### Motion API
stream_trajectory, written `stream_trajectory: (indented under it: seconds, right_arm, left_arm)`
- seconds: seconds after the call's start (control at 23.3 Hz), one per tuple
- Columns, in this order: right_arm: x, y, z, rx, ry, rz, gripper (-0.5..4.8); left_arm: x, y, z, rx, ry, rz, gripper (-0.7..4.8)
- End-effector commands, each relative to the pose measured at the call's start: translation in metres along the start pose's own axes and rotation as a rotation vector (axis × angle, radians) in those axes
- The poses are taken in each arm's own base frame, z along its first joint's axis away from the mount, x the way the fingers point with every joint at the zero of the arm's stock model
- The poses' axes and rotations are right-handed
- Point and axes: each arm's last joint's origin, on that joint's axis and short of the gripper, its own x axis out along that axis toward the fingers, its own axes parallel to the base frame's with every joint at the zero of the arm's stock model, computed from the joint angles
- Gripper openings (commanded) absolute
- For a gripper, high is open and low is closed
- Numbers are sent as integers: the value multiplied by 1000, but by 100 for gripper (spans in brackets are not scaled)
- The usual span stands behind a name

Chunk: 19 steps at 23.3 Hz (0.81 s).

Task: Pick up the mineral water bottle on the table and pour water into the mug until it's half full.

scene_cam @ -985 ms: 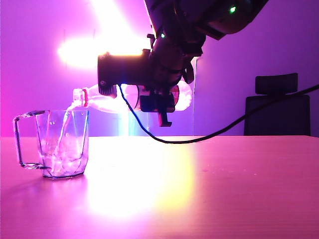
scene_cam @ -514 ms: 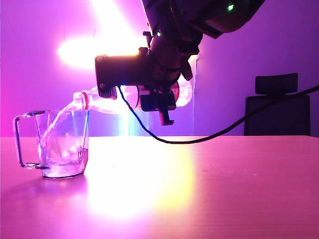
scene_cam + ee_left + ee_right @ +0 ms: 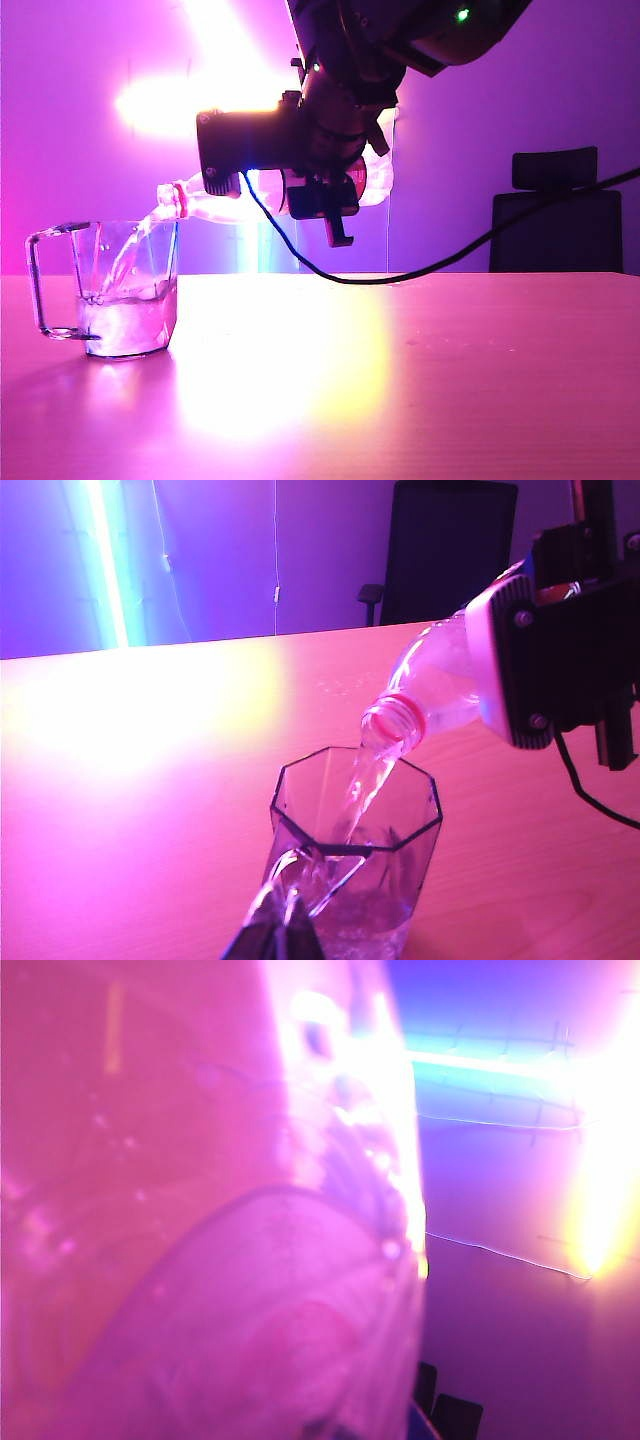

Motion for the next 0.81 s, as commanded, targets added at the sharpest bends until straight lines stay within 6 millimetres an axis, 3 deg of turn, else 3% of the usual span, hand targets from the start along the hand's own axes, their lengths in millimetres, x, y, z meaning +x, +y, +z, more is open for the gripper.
stream_trajectory:
  seconds: [0.04, 0.6, 0.81]
  right_arm:
    - [-3, -12, 1, 41, -8, -60, 229]
    - [-10, -7, 11, 333, -20, -12, 229]
    - [-17, -9, 6, 591, 14, 31, 229]
  left_arm:
    - [0, 0, 2, -2, -14, -5, -2]
    - [0, 0, 2, -2, -14, -4, -2]
    - [0, 0, 2, -2, -14, -4, -2]
